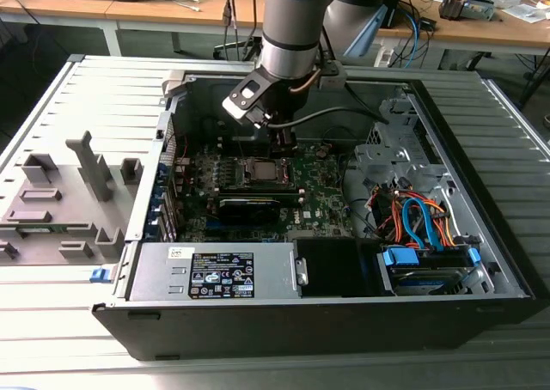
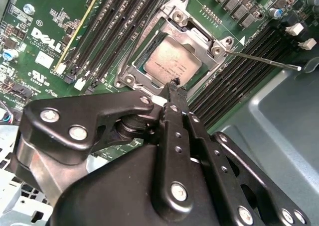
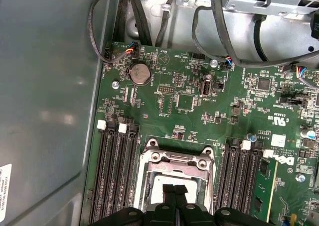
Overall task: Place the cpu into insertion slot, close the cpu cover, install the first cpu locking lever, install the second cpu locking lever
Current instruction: 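Close the cpu cover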
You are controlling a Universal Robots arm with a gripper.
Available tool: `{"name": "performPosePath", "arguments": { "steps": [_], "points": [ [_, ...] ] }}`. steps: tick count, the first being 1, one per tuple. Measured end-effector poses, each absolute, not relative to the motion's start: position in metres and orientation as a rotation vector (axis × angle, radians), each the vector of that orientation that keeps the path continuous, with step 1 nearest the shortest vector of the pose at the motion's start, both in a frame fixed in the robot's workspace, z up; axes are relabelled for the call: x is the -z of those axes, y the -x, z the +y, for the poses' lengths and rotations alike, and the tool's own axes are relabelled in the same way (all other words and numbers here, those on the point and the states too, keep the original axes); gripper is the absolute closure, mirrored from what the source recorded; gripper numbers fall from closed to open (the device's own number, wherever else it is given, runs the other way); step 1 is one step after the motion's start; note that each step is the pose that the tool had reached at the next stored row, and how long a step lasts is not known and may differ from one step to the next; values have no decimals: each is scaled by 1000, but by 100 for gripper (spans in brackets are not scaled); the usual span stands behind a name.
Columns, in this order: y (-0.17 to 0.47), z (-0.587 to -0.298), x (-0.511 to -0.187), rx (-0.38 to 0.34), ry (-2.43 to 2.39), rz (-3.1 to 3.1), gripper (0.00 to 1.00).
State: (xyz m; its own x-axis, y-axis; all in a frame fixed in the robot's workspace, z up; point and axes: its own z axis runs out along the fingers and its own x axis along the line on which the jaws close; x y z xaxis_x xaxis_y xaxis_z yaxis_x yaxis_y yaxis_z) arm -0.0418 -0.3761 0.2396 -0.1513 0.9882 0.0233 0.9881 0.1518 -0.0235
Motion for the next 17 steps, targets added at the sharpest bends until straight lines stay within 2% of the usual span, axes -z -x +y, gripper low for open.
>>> {"name": "performPosePath", "arguments": {
  "steps": [17],
  "points": [
    [47,-376,-234,-4,2024,-2359,89]
  ]
}}
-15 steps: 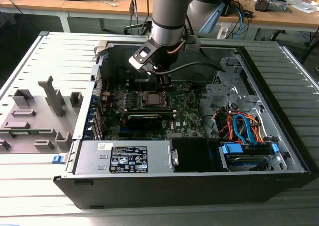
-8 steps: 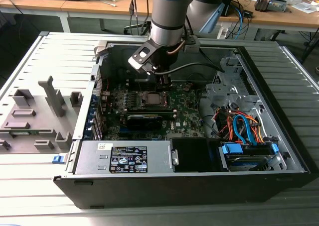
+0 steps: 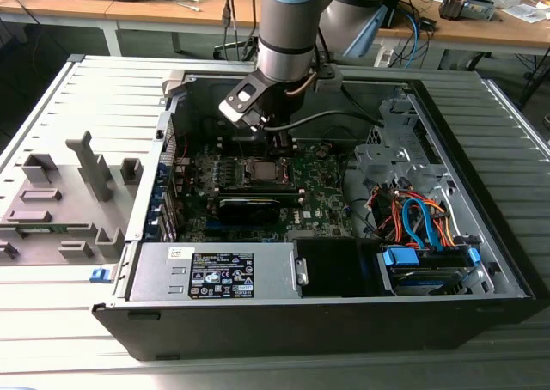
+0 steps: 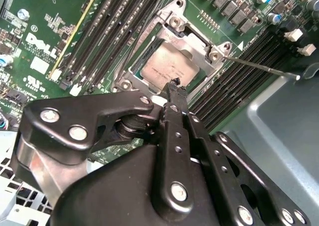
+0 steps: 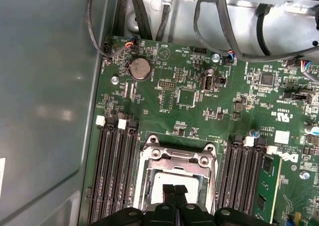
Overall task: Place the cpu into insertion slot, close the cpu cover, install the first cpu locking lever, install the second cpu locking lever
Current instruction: 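Close the cpu cover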
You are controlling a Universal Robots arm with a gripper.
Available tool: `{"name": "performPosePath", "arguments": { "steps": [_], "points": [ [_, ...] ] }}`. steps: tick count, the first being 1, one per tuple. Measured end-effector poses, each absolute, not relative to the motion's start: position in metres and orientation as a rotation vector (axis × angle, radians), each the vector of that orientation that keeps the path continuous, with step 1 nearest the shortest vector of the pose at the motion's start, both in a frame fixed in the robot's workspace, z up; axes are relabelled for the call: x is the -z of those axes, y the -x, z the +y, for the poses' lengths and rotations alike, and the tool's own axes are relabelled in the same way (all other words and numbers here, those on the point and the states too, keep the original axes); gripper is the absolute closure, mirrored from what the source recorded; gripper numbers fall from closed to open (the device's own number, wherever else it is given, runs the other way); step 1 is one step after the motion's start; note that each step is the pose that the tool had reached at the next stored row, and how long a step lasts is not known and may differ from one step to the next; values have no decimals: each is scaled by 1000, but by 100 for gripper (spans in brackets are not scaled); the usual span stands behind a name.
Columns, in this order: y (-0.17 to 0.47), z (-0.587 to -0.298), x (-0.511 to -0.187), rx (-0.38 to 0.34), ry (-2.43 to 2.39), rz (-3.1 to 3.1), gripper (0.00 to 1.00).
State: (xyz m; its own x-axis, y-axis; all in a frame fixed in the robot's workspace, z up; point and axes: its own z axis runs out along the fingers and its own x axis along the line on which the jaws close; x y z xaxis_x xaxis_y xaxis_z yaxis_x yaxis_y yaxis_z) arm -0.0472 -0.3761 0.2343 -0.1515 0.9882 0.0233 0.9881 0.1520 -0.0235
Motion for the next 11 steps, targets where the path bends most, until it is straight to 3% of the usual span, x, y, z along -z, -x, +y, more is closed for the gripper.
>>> {"name": "performPosePath", "arguments": {
  "steps": [11],
  "points": [
    [54,-376,-225,-4,2024,-2359,89]
  ]
}}
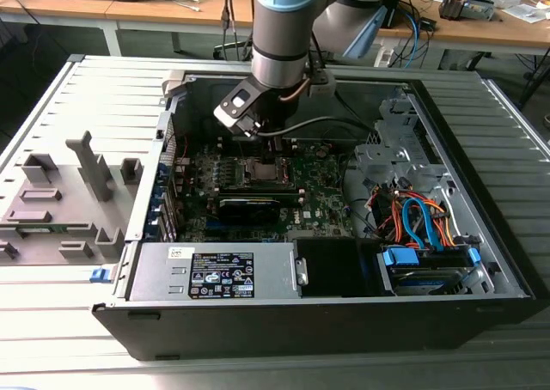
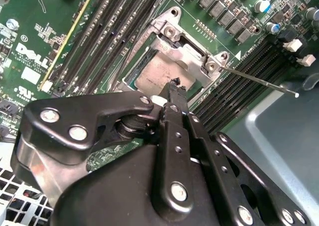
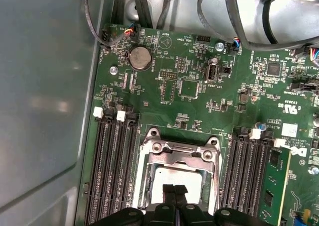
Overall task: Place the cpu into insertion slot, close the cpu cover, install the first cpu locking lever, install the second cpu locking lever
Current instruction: 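Close the cpu cover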
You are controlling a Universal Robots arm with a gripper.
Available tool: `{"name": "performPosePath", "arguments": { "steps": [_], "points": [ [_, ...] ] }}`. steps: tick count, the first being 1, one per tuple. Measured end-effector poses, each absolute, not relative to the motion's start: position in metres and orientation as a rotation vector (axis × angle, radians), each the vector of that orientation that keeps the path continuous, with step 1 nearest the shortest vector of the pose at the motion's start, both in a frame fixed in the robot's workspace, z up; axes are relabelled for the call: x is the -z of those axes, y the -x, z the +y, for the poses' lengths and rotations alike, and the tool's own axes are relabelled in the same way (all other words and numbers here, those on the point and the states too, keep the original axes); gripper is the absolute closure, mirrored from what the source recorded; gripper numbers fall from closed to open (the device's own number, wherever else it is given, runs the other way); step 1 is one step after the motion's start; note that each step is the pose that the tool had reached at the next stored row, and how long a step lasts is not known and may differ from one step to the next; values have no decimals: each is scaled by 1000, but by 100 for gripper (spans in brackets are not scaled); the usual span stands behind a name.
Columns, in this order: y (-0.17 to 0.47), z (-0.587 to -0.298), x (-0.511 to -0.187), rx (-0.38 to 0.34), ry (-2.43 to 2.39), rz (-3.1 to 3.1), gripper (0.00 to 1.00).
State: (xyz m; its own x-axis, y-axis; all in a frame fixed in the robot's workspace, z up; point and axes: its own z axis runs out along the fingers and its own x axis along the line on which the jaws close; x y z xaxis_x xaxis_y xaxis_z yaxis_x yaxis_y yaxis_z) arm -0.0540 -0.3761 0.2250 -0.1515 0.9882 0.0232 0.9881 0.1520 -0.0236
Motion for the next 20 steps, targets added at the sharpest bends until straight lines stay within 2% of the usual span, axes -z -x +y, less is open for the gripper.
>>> {"name": "performPosePath", "arguments": {
  "steps": [20],
  "points": [
    [60,-376,-213,-4,2024,-2359,89]
  ]
}}
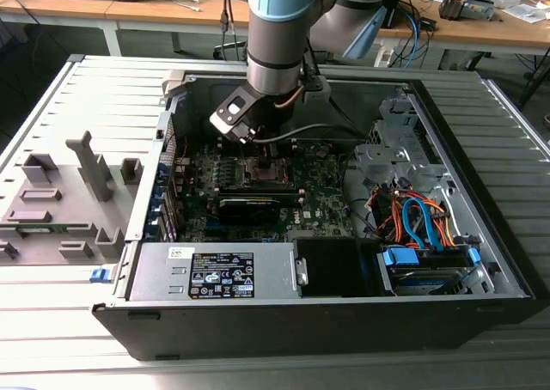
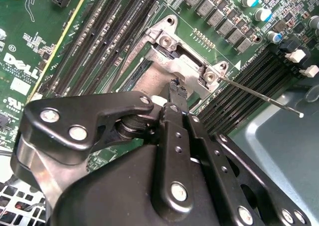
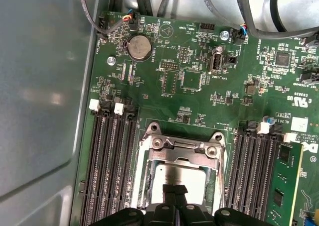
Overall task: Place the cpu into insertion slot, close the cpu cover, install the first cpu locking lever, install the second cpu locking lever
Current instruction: 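Close the cpu cover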
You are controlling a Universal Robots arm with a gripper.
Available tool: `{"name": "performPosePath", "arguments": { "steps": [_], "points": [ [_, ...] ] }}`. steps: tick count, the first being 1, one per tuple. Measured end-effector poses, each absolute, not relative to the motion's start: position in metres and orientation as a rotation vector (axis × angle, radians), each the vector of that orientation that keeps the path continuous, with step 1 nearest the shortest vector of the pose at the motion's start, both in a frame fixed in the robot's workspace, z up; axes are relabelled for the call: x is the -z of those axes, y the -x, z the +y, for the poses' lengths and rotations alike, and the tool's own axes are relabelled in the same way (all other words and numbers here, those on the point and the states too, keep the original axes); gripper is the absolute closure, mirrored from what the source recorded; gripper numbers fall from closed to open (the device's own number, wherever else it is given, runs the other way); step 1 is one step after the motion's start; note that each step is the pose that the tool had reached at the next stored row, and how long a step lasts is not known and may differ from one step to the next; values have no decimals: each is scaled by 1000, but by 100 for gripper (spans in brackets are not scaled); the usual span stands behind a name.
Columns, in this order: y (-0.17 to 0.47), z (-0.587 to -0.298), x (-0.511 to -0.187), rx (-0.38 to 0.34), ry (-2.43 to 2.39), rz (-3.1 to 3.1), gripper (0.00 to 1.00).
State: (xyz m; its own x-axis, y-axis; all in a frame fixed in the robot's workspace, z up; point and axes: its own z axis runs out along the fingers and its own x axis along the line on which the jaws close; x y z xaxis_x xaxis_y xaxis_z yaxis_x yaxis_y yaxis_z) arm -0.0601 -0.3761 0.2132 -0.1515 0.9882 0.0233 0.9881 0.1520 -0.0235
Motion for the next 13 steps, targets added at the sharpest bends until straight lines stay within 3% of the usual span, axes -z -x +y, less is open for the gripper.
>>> {"name": "performPosePath", "arguments": {
  "steps": [13],
  "points": [
    [62,-376,-208,-4,2024,-2359,89]
  ]
}}
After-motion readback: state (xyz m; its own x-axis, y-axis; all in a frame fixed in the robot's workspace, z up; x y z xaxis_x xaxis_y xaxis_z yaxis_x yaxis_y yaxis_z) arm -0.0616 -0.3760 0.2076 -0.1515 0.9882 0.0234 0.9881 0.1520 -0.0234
